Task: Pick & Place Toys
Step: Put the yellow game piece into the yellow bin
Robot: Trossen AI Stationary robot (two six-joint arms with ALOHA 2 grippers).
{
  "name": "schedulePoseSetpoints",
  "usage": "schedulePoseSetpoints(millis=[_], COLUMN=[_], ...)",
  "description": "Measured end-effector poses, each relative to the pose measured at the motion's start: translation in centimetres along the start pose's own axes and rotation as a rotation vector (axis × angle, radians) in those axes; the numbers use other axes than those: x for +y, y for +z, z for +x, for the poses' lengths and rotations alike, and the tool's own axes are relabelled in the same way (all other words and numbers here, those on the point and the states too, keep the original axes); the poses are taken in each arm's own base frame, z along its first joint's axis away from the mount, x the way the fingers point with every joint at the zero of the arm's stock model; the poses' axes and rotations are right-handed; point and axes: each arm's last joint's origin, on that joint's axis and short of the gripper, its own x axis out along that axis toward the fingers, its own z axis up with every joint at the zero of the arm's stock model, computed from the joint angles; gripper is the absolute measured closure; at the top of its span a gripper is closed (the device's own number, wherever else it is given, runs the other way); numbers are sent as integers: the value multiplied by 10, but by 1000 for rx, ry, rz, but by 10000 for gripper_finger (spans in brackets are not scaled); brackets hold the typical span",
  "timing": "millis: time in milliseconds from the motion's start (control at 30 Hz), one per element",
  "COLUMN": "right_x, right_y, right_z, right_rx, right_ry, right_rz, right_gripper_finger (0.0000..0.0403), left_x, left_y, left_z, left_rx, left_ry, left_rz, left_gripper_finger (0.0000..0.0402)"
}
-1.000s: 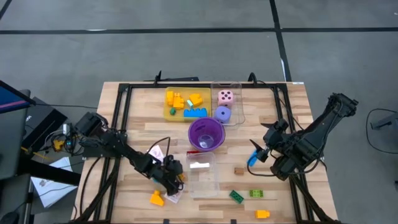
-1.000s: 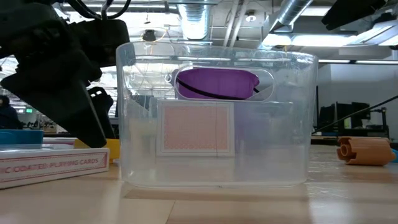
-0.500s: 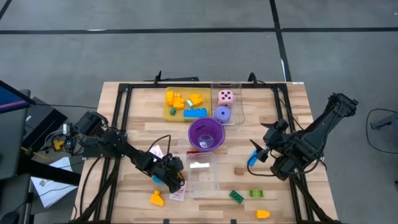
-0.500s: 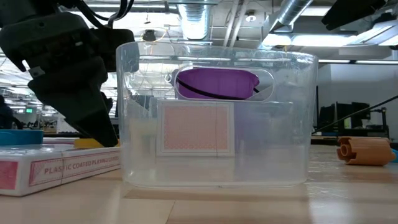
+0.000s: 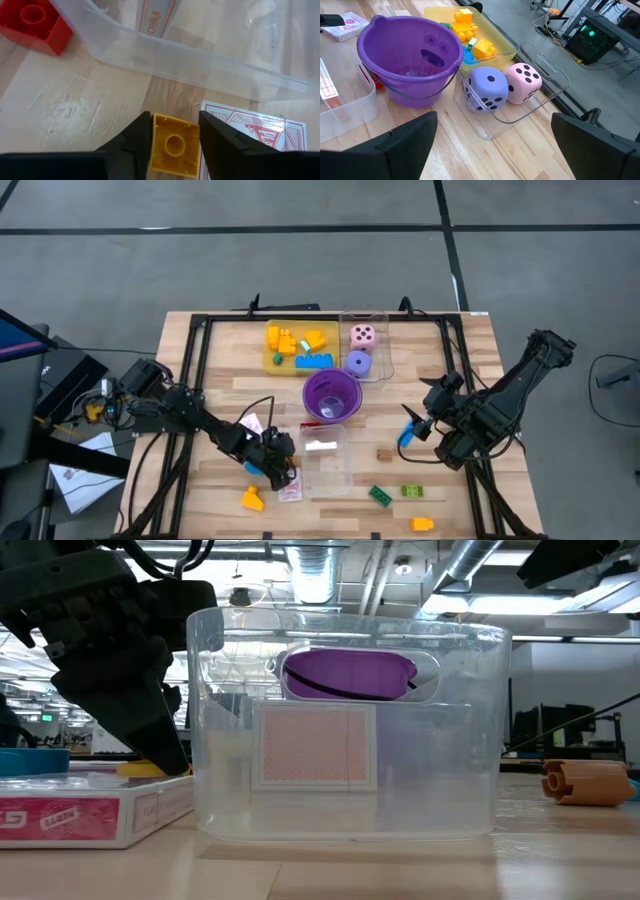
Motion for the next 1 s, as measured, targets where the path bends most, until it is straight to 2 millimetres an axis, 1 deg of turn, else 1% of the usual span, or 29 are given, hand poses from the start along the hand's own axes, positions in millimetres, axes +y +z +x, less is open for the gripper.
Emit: schedulePoseSetpoints(millis=[167, 300, 400, 533, 733, 800, 1000], right_x=[0, 0, 0, 0, 1, 1, 1], right_y=[0, 0, 0, 0, 0, 0, 0], right_z=[0, 0, 0, 0, 0, 0, 0], right_rx=[0, 0, 0, 2, 12, 13, 13], right_ry=[0, 0, 2, 3, 8, 9, 9], right_rz=[0, 1, 2, 1, -1, -1, -4], right_gripper_finger=[19, 19, 19, 19, 19, 19, 19], left_x=[0, 1, 4, 6, 14, 17, 18], left_y=[0, 3, 7, 16, 20, 19, 19], left_z=[0, -7, -21, -45, -67, -69, -71], left_rx=[-1, -20, -54, -125, -163, -157, -160], left_ry=[1, 7, 35, 56, 119, 145, 151], left_rz=[-1, 14, 44, 35, 40, 49, 49], left_gripper_finger=[253, 262, 270, 269, 269, 269, 268])
